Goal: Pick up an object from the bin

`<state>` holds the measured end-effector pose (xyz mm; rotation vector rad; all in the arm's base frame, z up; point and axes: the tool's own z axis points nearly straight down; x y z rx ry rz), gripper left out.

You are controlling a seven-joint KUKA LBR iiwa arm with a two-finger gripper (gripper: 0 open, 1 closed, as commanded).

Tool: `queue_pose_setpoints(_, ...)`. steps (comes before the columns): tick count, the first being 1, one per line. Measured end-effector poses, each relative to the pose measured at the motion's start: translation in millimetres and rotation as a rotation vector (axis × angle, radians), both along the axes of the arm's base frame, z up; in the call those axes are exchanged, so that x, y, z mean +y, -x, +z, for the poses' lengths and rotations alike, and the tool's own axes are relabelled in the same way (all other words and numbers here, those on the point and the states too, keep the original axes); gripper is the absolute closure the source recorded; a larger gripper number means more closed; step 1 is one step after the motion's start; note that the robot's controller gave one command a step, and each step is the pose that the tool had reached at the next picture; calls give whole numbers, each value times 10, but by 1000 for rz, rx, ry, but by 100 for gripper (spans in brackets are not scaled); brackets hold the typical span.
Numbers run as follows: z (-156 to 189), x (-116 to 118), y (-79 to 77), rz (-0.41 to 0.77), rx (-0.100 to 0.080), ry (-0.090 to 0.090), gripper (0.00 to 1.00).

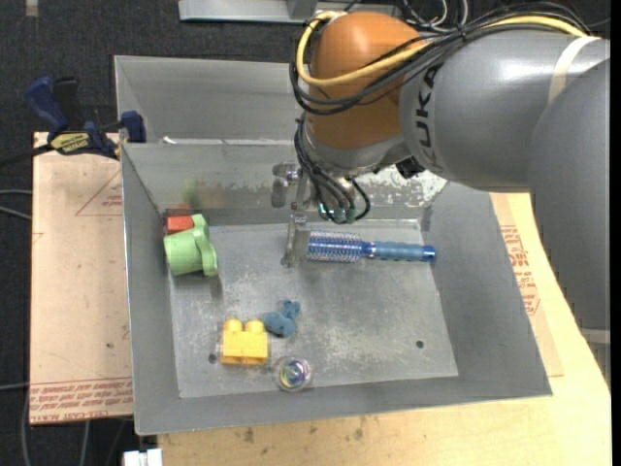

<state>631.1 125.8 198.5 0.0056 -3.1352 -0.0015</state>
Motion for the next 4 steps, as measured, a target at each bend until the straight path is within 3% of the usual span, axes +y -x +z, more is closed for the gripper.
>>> queue_pose_setpoints(1, -741, -597, 337, 90, 2, 2, 0)
queue_pose_setpoints(2, -1326, 212, 867, 110, 2, -4, 0)
queue_pose_setpoints(3, -1158, 646, 1314, 203, -5, -3, 0)
queue_pose_setpoints(4, -1152, 616, 1289, 194, -8, -2, 100)
